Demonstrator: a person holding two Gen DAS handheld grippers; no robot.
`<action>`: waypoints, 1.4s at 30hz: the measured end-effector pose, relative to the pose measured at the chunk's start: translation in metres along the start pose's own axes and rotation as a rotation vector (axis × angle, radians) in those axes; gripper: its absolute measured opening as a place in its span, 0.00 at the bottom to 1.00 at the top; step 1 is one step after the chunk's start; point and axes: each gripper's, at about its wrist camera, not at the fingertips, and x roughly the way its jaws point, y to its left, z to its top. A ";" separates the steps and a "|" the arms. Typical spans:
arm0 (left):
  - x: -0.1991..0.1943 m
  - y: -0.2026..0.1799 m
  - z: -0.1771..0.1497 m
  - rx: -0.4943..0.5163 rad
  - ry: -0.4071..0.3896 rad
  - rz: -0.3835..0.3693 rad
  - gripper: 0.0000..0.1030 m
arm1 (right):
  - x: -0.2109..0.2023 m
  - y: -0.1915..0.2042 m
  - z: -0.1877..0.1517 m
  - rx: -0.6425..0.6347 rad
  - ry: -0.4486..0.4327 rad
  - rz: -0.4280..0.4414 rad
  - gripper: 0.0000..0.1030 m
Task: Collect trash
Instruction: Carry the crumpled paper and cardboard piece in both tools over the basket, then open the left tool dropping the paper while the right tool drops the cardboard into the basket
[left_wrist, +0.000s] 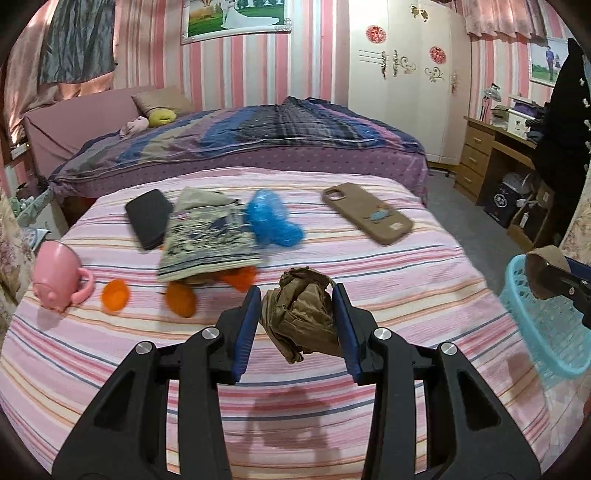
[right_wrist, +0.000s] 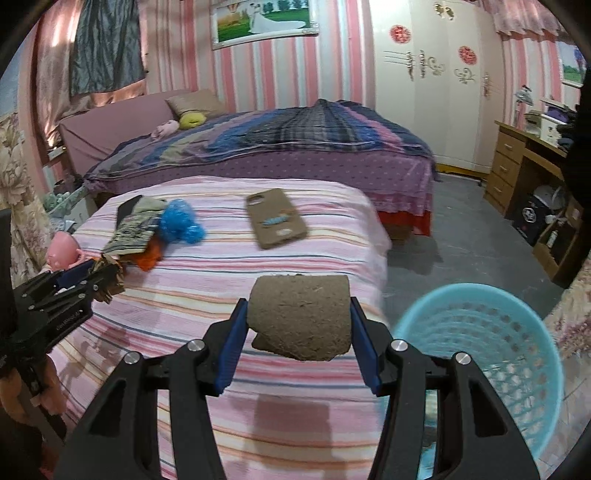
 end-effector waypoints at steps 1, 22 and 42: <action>0.001 -0.008 0.002 0.007 -0.001 -0.008 0.38 | 0.001 0.000 -0.001 0.000 0.000 -0.001 0.51; 0.012 -0.227 0.000 0.173 0.020 -0.279 0.38 | -0.044 -0.177 -0.032 0.153 0.008 -0.229 0.51; 0.032 -0.266 0.000 0.241 0.013 -0.250 0.72 | -0.038 -0.211 -0.043 0.220 0.017 -0.237 0.51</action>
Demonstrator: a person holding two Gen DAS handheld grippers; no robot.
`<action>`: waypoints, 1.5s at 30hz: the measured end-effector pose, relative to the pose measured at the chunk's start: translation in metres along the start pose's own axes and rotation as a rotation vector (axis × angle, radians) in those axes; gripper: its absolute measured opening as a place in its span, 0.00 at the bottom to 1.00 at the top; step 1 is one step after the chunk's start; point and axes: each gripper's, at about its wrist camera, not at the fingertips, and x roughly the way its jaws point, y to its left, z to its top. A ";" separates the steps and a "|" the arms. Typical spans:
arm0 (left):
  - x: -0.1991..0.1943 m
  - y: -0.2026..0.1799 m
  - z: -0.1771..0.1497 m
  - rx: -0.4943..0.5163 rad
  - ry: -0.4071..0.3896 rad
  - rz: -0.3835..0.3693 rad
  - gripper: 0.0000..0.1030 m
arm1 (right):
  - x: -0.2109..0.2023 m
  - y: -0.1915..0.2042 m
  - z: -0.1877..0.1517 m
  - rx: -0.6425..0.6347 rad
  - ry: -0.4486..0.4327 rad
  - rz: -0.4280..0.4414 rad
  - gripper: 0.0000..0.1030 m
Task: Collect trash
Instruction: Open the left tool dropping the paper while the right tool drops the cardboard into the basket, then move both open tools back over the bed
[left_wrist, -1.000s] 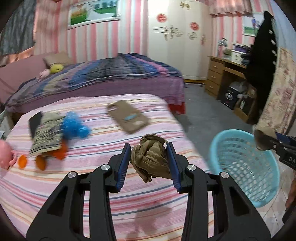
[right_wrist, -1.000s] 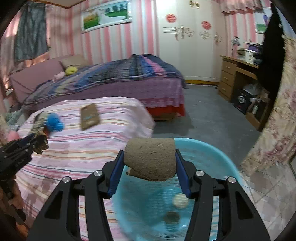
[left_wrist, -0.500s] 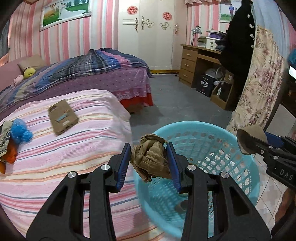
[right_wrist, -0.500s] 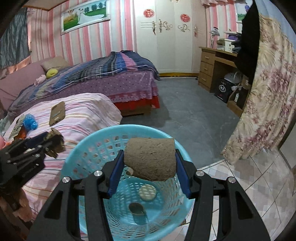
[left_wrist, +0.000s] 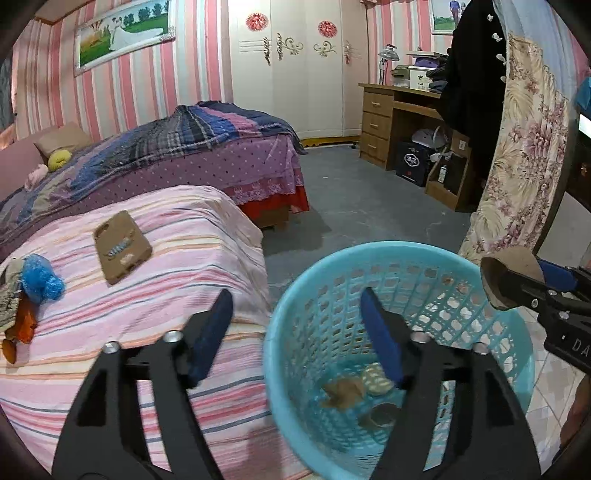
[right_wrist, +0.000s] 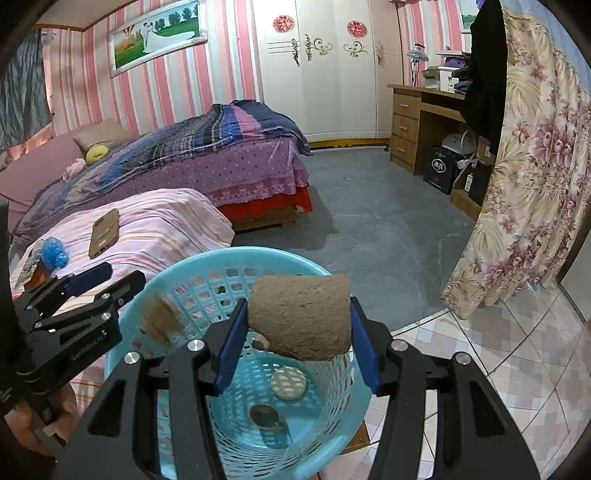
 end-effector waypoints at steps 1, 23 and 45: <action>-0.002 0.002 0.000 0.001 -0.009 0.010 0.75 | 0.000 0.001 0.000 0.000 0.001 -0.001 0.51; -0.062 0.130 -0.030 -0.098 -0.056 0.226 0.94 | 0.011 0.058 0.007 -0.042 -0.020 -0.010 0.82; -0.112 0.325 -0.086 -0.250 -0.018 0.450 0.95 | 0.020 0.213 0.011 -0.215 -0.049 0.102 0.85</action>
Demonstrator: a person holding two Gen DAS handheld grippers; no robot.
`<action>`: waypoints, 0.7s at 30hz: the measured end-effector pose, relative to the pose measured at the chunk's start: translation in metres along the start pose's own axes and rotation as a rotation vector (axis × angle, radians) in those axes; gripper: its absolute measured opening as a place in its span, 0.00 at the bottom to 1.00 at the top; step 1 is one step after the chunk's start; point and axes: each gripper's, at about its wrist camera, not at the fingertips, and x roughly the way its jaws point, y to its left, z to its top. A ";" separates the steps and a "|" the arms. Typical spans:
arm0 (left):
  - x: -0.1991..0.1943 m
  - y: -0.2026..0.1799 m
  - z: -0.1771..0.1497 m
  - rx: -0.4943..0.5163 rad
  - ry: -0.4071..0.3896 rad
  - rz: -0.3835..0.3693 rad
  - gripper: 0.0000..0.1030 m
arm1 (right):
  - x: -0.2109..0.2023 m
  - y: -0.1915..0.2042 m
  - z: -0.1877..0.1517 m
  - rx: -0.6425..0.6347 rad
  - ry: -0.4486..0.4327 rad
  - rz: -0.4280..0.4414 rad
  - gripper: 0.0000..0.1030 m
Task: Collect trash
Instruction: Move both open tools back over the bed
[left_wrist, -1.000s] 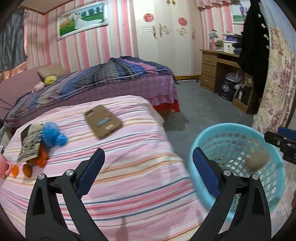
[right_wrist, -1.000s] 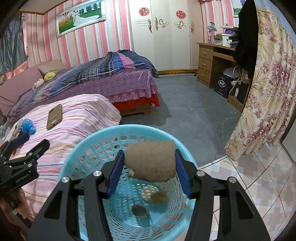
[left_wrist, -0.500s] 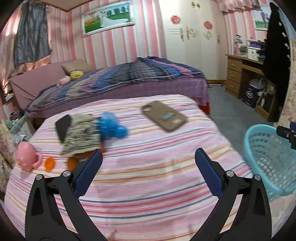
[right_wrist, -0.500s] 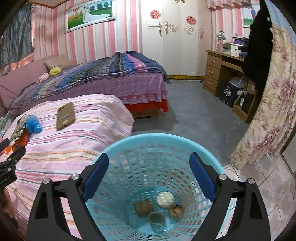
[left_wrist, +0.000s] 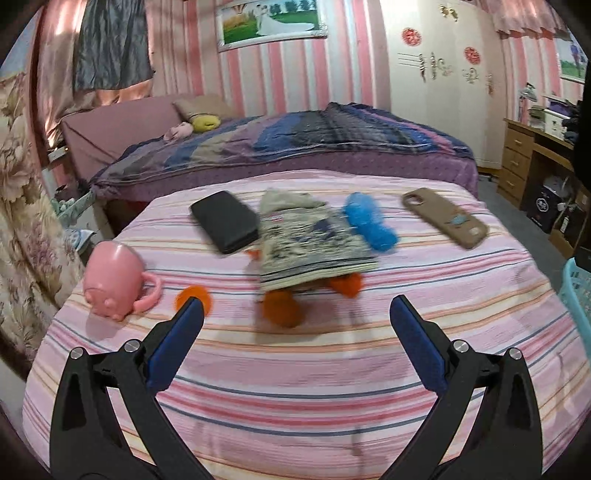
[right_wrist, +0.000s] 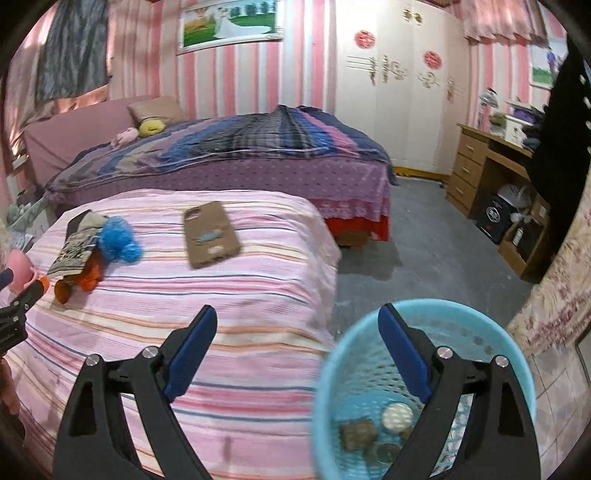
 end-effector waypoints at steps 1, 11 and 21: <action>0.001 0.009 -0.001 -0.007 -0.004 0.012 0.95 | 0.005 0.012 0.000 -0.015 0.007 0.013 0.85; 0.028 0.075 -0.016 -0.097 0.077 0.093 0.95 | 0.012 0.072 0.000 -0.076 0.022 0.063 0.85; 0.057 0.128 -0.021 -0.219 0.177 0.092 0.94 | 0.032 0.109 -0.002 -0.097 0.064 0.099 0.85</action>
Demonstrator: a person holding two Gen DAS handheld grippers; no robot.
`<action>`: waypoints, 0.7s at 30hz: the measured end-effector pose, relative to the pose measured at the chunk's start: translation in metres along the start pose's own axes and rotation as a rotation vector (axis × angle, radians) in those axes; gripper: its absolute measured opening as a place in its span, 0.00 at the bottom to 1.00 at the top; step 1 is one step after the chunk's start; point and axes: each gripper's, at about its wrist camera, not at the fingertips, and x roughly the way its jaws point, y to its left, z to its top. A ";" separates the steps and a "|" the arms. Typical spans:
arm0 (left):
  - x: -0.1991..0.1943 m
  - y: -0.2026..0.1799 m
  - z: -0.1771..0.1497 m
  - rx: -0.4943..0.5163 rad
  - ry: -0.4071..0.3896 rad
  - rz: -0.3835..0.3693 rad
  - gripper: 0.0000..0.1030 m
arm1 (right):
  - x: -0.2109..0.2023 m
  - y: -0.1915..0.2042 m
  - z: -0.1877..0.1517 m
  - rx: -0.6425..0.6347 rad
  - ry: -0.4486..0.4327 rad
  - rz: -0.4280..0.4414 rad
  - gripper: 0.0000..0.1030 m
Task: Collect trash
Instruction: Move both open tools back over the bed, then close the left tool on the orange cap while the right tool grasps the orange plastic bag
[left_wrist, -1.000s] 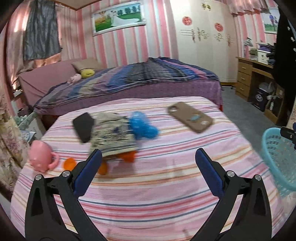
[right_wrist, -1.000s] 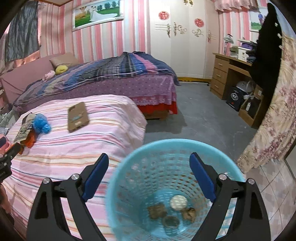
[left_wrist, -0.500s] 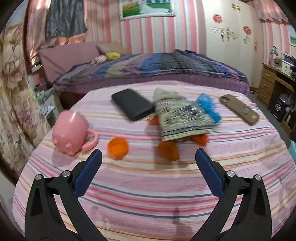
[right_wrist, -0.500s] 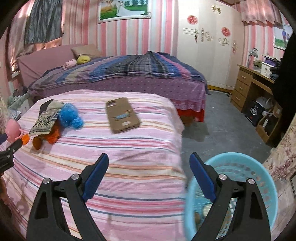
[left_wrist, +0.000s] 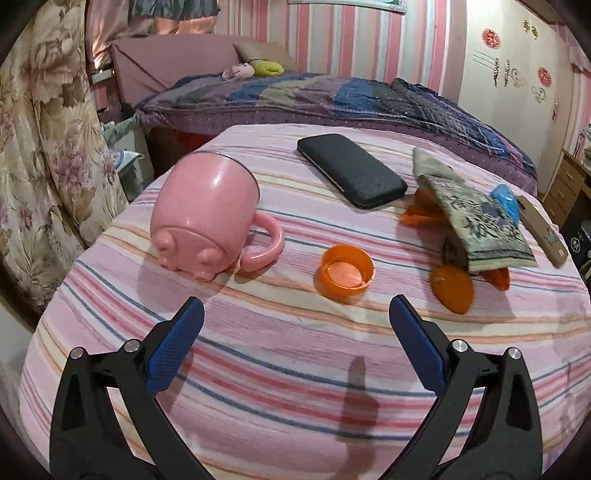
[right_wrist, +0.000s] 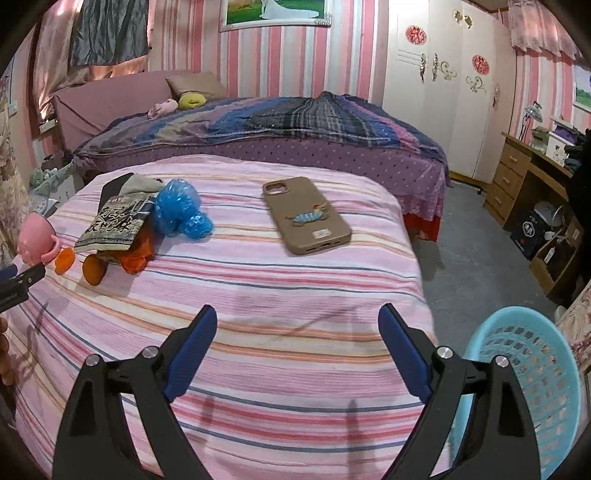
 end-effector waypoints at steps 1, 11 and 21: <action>0.003 -0.001 0.001 0.006 0.006 -0.004 0.93 | 0.004 0.004 0.001 -0.007 0.002 0.001 0.85; 0.035 -0.040 0.009 0.142 0.091 -0.028 0.71 | 0.030 0.032 0.008 -0.056 0.036 0.038 0.85; 0.043 -0.043 0.014 0.133 0.106 -0.088 0.41 | 0.045 0.075 0.007 -0.105 0.048 0.104 0.85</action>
